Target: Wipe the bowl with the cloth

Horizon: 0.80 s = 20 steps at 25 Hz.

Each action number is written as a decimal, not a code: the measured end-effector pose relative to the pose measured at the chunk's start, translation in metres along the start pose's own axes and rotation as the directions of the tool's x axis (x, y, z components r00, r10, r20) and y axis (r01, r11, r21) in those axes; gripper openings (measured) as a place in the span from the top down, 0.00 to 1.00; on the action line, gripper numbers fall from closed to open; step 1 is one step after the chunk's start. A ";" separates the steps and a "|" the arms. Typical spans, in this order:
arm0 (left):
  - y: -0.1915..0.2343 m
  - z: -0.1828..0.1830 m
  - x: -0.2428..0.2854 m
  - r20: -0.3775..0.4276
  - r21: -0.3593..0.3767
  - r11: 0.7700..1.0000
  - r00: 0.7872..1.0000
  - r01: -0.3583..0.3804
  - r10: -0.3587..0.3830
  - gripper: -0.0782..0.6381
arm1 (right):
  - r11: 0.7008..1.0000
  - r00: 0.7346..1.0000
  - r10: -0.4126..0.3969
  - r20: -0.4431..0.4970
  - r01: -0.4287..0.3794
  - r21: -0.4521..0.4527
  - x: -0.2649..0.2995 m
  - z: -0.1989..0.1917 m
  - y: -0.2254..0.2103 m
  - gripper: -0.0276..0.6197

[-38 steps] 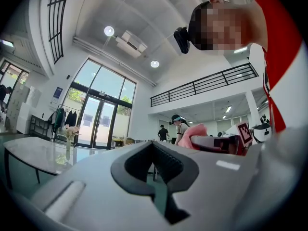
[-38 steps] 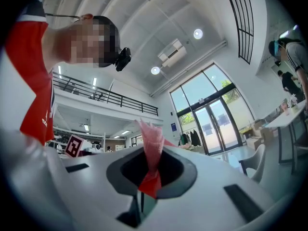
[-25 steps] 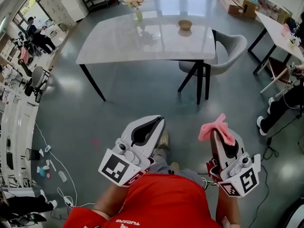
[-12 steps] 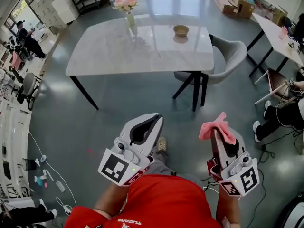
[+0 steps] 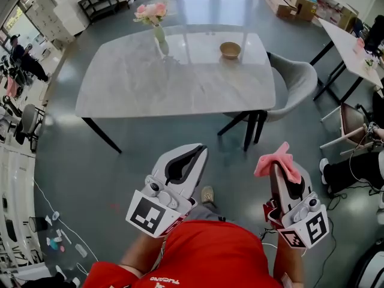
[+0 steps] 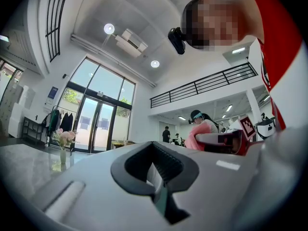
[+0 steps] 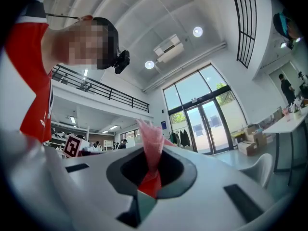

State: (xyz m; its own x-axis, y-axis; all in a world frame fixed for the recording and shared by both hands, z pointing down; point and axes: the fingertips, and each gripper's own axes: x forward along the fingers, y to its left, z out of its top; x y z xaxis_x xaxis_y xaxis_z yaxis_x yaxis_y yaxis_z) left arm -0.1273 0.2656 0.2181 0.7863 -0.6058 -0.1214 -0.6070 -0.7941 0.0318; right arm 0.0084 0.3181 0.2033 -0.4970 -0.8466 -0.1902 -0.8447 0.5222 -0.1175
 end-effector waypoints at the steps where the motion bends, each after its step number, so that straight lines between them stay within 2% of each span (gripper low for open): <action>1: 0.008 0.001 0.004 0.008 0.004 1.000 1.000 0.006 -0.006 0.88 | 1.000 1.000 -0.006 0.000 0.006 -0.003 0.008 -0.001 -0.003 0.92; 9: 0.063 0.000 0.034 0.028 -0.013 0.999 0.999 0.034 -0.034 0.88 | 0.999 0.999 -0.038 -0.008 0.038 -0.027 0.064 -0.005 -0.021 0.92; 14: 0.079 -0.009 0.043 0.009 -0.049 0.998 0.999 0.045 -0.045 0.88 | 0.997 0.998 -0.057 -0.011 0.056 -0.044 0.081 -0.006 -0.031 0.92; 20: 0.092 -0.010 0.055 0.029 -0.047 0.997 0.998 0.062 -0.061 0.88 | 0.996 0.998 -0.068 -0.016 0.067 -0.055 0.096 -0.011 -0.040 0.92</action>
State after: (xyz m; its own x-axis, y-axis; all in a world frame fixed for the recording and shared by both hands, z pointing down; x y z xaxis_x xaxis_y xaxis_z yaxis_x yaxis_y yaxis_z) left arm -0.1387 0.1585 0.2238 0.8179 -0.5549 -0.1520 -0.5510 -0.8315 0.0706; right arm -0.0074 0.2150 0.2001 -0.4413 -0.8819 -0.1656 -0.8858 0.4576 -0.0767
